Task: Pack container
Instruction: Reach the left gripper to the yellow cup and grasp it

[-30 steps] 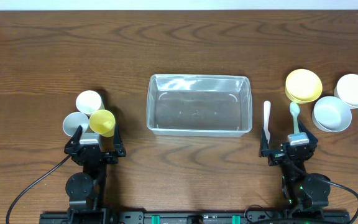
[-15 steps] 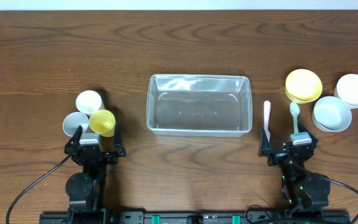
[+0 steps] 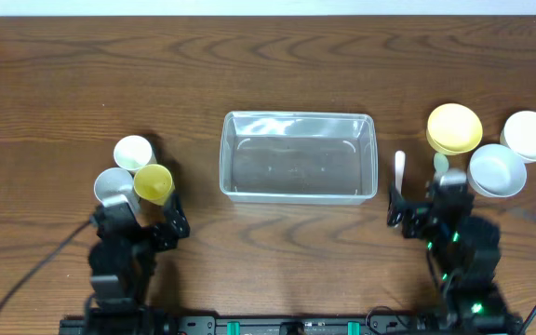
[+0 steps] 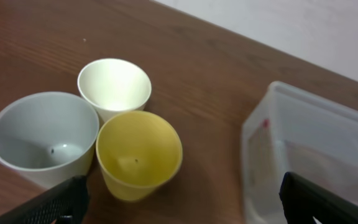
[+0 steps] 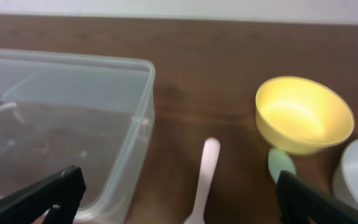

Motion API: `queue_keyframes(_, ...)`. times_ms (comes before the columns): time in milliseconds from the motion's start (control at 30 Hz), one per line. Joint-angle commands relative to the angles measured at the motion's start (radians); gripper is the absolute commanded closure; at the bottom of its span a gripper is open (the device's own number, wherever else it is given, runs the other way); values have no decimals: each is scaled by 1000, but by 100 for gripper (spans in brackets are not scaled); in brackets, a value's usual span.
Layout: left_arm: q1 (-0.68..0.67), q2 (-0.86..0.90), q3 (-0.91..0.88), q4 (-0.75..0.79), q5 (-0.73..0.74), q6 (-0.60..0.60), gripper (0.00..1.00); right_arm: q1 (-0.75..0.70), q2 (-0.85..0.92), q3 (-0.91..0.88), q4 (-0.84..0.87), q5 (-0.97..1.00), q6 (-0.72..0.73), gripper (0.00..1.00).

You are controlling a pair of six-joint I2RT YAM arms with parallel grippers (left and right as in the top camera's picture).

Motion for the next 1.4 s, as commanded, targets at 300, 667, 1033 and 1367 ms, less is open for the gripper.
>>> queue_keyframes(300,4,719,858,-752,34,93,2,3,678,841,-686,-12,-21,1)
queue_keyframes(667,4,1108,1062,-789,26,97,2,-10,905,901,-743,34,6,1)
queue_keyframes(1033,2,1400,1053,-816,27,97,4,-10,997,901,-749,33,6,1)
queue_keyframes(1367,1,1589,1038,-776,27,96,34,-10,998,901,-758,34,6,2)
